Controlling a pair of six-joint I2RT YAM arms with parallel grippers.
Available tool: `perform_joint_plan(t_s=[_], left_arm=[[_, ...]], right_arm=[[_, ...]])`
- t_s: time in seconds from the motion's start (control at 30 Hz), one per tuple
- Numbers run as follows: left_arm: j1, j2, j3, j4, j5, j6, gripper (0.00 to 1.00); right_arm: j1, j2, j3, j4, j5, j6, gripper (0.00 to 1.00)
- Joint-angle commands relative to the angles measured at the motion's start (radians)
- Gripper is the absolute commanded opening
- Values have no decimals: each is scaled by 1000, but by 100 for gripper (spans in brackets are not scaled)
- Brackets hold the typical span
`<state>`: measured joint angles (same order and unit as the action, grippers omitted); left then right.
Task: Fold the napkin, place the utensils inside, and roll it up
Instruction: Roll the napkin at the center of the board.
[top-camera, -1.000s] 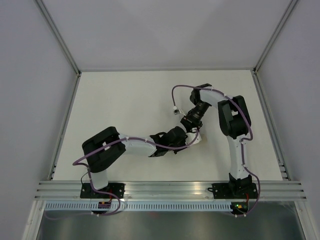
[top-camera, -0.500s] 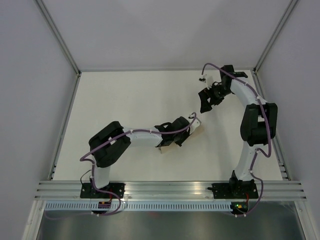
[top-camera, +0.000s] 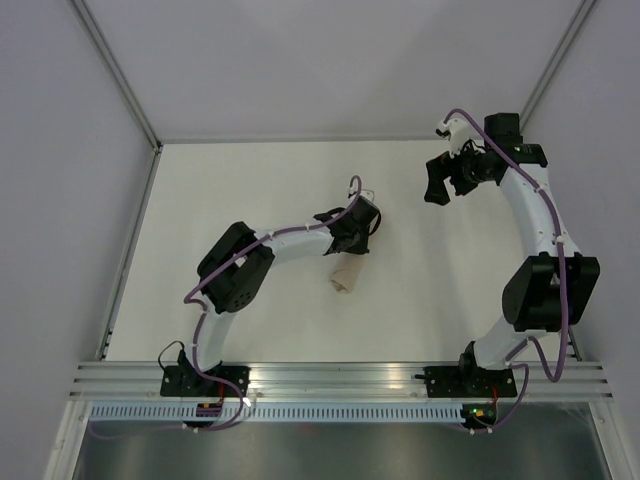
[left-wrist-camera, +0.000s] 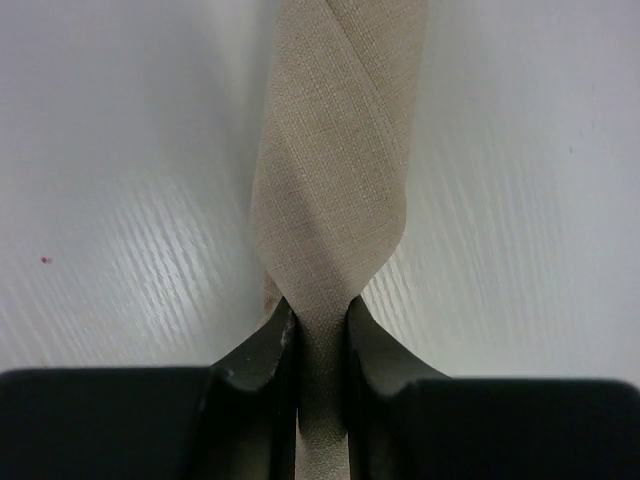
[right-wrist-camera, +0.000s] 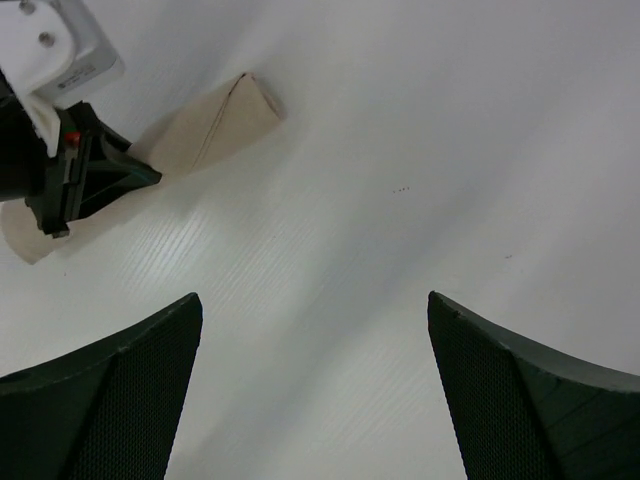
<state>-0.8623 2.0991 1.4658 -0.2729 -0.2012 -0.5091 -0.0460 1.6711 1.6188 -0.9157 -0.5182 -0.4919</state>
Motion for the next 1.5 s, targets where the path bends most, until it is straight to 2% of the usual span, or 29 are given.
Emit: perform_joint_plan(t_s=[0.0, 0.27, 0.37, 0.5, 0.6, 0.9, 1.03, 1.47], left_arm=[[22, 101, 63, -187, -52, -175, 18], [32, 194, 157, -255, -69, -334, 21], [28, 199, 166, -258, -55, -379, 26], [29, 193, 163, -256, -44, -407, 39], [28, 182, 159, -256, -35, -408, 46], [19, 62, 82, -197, -63, -319, 59], [20, -37, 33, -149, -50, -264, 60], [45, -201, 5, -98, 55, -121, 68]], right_arm=[[3, -46, -20, 14, 9, 52, 98], [3, -106, -42, 17, -12, 49, 98], [3, -117, -53, 9, -34, 39, 98], [3, -134, -79, 9, -48, 26, 98], [3, -140, -86, 9, -43, 24, 98], [1, -163, -105, 8, -32, 33, 98], [1, -172, -123, 21, -28, 44, 98], [-3, -175, -180, 72, -11, 87, 98]])
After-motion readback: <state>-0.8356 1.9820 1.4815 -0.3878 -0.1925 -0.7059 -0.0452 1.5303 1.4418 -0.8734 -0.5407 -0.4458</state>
